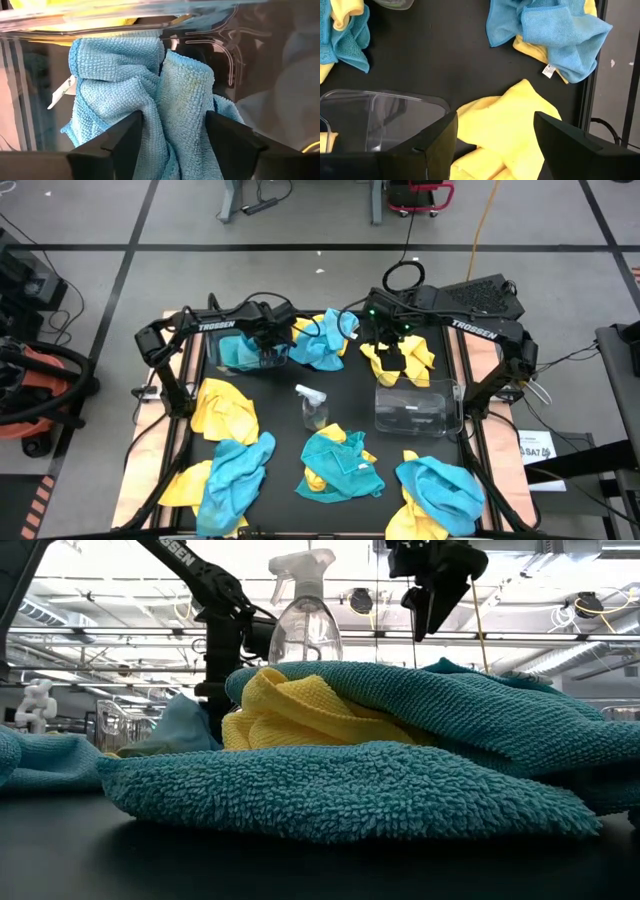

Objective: Sort microfiber towel by color & place in baskets
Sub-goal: Put the blue microfiber towel into the top transparent bin

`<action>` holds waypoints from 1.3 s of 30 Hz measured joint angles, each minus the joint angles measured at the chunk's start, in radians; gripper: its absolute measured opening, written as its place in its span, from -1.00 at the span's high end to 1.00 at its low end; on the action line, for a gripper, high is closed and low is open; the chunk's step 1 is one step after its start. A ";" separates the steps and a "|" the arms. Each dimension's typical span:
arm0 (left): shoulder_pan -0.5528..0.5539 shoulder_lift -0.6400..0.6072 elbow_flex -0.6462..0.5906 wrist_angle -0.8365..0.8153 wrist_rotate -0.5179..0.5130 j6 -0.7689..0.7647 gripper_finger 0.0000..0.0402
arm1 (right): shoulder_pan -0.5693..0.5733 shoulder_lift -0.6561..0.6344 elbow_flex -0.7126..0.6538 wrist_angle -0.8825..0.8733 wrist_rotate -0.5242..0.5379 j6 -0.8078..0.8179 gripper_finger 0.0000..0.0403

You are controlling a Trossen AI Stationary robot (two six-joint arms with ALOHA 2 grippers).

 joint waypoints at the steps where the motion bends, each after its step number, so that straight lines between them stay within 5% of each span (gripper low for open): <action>1: -0.001 0.000 0.000 0.000 0.000 0.000 -0.13 | 0.000 0.000 0.000 0.000 0.000 0.001 -0.26; 39: -0.001 0.000 0.000 0.000 -0.004 0.000 -0.13 | -0.001 0.000 0.000 0.016 0.005 -0.016 -0.26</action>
